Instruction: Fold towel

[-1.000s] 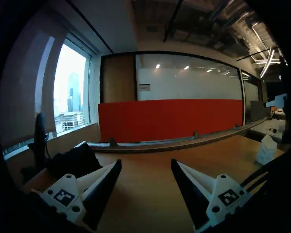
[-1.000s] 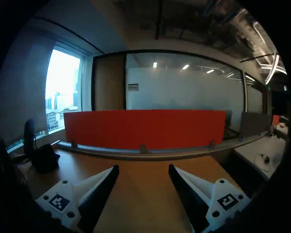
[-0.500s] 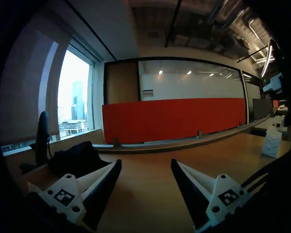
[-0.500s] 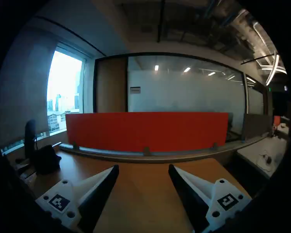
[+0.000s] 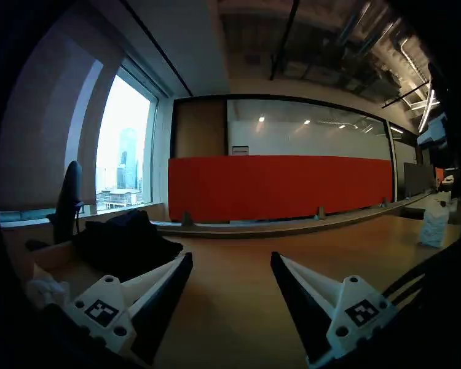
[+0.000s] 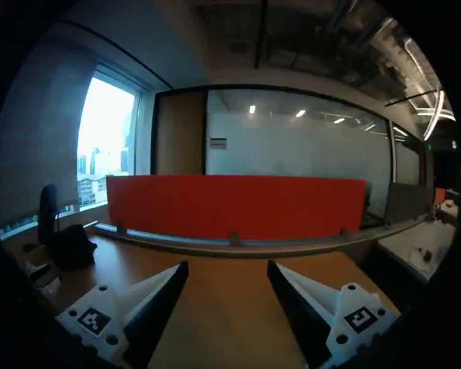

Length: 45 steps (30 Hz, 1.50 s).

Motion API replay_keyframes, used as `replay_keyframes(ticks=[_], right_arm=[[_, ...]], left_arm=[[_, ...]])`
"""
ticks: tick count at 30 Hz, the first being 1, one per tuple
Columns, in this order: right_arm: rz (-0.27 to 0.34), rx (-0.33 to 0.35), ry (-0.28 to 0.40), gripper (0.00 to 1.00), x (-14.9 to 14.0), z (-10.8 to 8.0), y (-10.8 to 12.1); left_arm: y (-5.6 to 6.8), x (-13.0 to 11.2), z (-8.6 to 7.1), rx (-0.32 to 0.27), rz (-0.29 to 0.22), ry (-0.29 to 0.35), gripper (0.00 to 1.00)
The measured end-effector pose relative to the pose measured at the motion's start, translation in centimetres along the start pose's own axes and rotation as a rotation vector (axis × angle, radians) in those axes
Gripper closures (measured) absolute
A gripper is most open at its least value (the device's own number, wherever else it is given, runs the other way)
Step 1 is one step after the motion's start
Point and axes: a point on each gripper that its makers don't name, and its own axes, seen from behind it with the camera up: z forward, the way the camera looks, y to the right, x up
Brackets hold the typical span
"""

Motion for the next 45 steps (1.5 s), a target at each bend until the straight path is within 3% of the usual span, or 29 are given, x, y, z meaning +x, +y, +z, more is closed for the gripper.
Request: replay_keyframes(ticks=[9,18,30,45], right_arm=[[-0.015,0.001,0.005,0.01,0.4,0.7,-0.4],[-0.027,0.006,0.009,0.01,0.7,1.2,-1.0],[-0.018,0.031,0.004,0.01,0.5,1.9,-2.2],[-0.011,0.042,0.03,0.01,2.1,2.2,-1.9]], left_arm=[[-0.7,-1.6,0.0,0.011,-0.027,-0.008,0.06],[-0.6,-2.4,0.5,0.014,-0.008,-0.044,0.06],[-0.6,-2.3,0.6,0.016,-0.006,-0.05,0.06],[-0.6,-2.5,0.8,0.016,-0.005,-0.051,0.06]])
